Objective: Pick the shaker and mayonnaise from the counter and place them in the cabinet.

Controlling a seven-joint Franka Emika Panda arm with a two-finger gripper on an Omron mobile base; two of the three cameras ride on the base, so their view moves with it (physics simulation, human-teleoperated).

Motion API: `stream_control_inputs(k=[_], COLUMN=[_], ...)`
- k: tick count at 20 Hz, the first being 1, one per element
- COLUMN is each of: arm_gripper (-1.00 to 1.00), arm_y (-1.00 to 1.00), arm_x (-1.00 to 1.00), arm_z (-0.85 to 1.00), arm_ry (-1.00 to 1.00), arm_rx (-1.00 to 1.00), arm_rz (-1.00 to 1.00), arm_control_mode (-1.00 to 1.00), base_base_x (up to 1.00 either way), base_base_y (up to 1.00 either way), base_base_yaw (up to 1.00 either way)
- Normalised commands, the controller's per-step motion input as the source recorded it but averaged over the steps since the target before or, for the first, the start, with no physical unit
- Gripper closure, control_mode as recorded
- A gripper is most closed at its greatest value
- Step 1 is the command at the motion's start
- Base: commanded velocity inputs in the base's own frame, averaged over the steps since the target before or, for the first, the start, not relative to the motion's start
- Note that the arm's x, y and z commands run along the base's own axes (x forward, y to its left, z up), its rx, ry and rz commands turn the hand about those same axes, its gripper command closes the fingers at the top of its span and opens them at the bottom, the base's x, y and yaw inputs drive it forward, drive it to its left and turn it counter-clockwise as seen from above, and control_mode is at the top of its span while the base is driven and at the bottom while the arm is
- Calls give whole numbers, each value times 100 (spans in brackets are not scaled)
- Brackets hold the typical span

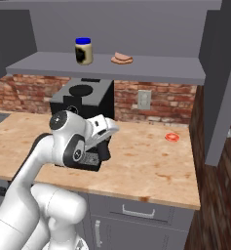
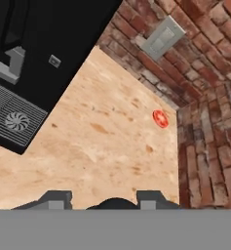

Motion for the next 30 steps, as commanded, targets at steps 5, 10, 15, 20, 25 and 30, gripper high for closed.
stream_control_inputs(k=[5,10,15,20,25,30], arm_gripper=[100,100,100,100,100,100], arm_y=[-6,-10,-15,-8,-9,-12], arm_x=[0,0,0,0,0,0], arm_z=[73,79,74,55,53,55], arm_ry=[-7,-7,-6,-6,-6,-7], arm_rx=[-12,-8,-6,-3,0,0], arm_rz=[-6,-5,-3,0,0,0], arm_control_mode=[-100,-100,-100,-100,-100,-100], base_base_x=[0,0,0,0,0,0], base_base_y=[0,0,0,0,0,0], base_base_yaw=[0,0,0,0,0,0])
